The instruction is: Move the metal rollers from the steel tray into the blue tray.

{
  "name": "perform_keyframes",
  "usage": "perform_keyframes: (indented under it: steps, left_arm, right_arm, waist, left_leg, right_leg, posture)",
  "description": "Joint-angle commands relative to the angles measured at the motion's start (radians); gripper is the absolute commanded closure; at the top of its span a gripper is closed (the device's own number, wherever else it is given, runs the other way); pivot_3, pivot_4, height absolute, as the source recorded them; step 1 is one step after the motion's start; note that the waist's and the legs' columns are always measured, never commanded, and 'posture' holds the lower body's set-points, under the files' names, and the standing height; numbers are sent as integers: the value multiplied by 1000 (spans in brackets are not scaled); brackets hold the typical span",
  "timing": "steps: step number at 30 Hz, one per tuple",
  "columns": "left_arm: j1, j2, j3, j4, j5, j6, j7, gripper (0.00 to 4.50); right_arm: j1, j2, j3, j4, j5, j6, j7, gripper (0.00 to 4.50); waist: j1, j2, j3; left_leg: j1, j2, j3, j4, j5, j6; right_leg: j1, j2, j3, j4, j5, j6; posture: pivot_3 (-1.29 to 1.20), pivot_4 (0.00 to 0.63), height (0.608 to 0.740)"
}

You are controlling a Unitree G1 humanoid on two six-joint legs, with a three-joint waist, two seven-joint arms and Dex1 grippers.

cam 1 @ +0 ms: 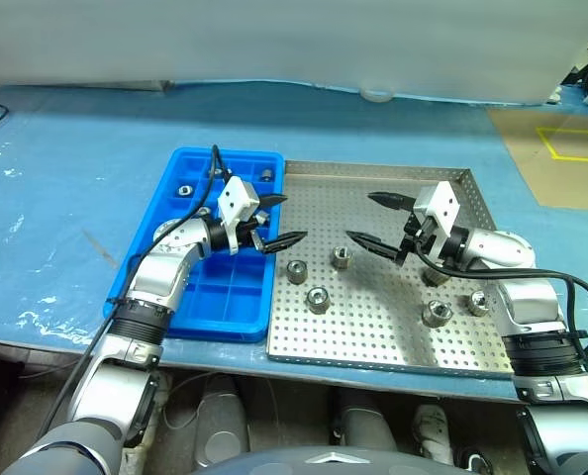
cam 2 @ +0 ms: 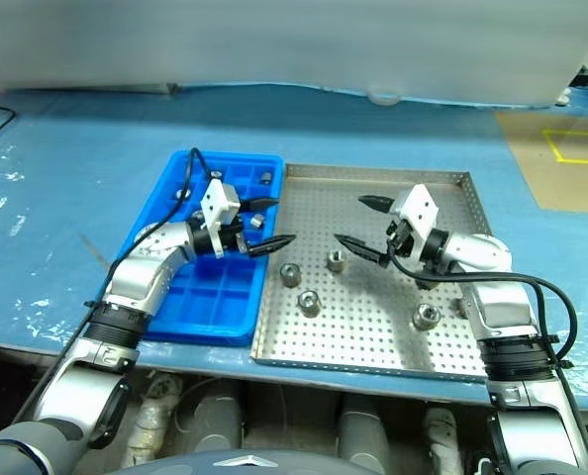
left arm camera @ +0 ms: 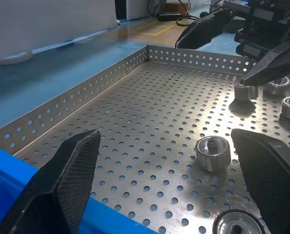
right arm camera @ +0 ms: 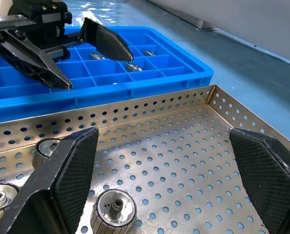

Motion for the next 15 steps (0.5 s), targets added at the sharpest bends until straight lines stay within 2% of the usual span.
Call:
perform_keyframes:
  steps: [1, 15]
  left_arm:
    - [-6, 6, 5, -23, 5, -18, -3, 0]
    - [-9, -3, -3, -22, 18, -14, -8, 0]
  right_arm:
    - [-9, 3, -6, -13, 3, -24, 3, 17]
    - [3, -3, -13, -27, 5, -15, -4, 17]
  waist:
    - [0, 0, 0]
    - [-1, 0, 0]
  left_leg:
    - [0, 0, 0, 0, 0, 0]
    - [0, 0, 0, 0, 0, 0]
  right_leg:
    - [0, 0, 0, 0, 0, 0]
    - [0, 0, 0, 0, 0, 0]
  posture:
    - [41, 150, 740]
    - [33, 150, 740]
